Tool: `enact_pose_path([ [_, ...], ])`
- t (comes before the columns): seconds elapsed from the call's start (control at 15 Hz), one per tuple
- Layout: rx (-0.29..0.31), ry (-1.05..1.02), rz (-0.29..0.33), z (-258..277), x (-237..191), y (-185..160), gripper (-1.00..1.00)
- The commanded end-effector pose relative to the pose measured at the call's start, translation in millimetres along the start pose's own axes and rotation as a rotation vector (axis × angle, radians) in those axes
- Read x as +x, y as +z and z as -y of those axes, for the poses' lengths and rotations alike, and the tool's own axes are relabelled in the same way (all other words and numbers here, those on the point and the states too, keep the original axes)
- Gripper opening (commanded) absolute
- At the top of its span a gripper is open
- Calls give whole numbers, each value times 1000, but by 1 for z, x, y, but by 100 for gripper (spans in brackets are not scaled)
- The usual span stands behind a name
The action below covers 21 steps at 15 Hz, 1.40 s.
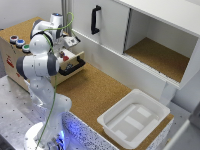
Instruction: Place the yellow object on top of the drawer
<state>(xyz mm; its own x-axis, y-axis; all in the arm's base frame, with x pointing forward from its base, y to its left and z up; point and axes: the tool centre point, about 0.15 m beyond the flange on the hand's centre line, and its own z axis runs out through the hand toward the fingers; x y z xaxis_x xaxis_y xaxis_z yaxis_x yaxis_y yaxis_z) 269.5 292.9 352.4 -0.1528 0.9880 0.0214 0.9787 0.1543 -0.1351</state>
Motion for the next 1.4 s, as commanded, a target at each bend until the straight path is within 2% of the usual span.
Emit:
enact_pose_path([
  [0.0, -126, 41, -29, -3, 2, 31, 100],
  [0.27, -223, 96, -44, -9, 11, 33, 100],
  [0.4, -223, 103, -49, -12, 15, 34, 100],
  [0.47, -230, 103, -49, -12, 16, 34, -100],
  [0.93, -251, 98, -9, -14, 11, 41, -100],
  [1.2, -259, 129, 8, -17, 6, 34, -100],
  [1.33, -266, 169, 11, -18, 12, 16, -100],
])
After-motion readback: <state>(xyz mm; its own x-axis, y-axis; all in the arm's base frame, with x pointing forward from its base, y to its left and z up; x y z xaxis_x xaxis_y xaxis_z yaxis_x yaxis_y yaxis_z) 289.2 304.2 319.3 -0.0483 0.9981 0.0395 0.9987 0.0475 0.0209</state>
